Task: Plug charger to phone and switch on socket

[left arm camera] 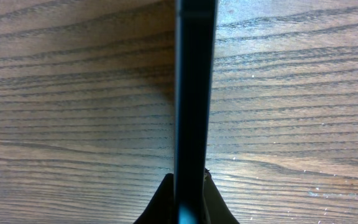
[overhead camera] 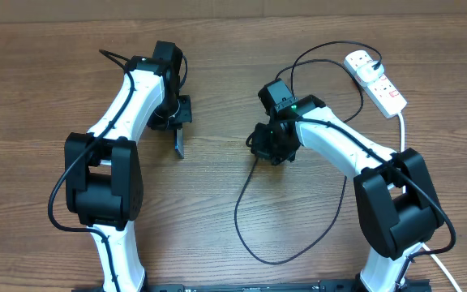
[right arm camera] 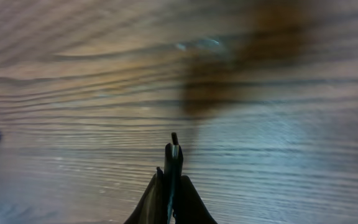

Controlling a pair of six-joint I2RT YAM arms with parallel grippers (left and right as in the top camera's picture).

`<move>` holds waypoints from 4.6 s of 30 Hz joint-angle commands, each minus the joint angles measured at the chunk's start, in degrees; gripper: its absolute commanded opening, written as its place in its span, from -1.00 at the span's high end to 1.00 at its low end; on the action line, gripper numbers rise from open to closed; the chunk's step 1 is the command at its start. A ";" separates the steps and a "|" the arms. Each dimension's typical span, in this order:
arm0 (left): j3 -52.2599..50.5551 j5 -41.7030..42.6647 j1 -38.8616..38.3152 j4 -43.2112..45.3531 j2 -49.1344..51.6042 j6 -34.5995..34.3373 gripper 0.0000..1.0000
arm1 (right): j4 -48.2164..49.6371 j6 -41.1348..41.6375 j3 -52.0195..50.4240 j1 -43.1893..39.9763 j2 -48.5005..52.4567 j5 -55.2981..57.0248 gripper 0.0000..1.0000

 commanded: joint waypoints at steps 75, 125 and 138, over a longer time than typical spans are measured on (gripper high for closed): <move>-0.50 1.99 0.22 1.40 0.50 -0.26 0.92 | -10.99 3.50 -1.77 -3.87 4.15 8.37 -0.30; -0.50 2.01 0.22 1.05 0.50 0.11 0.92 | -10.08 9.49 -1.81 -3.87 4.15 14.43 0.78; -0.50 2.01 0.22 1.07 0.50 0.11 0.92 | -9.68 9.46 -1.81 -3.87 4.15 14.99 0.90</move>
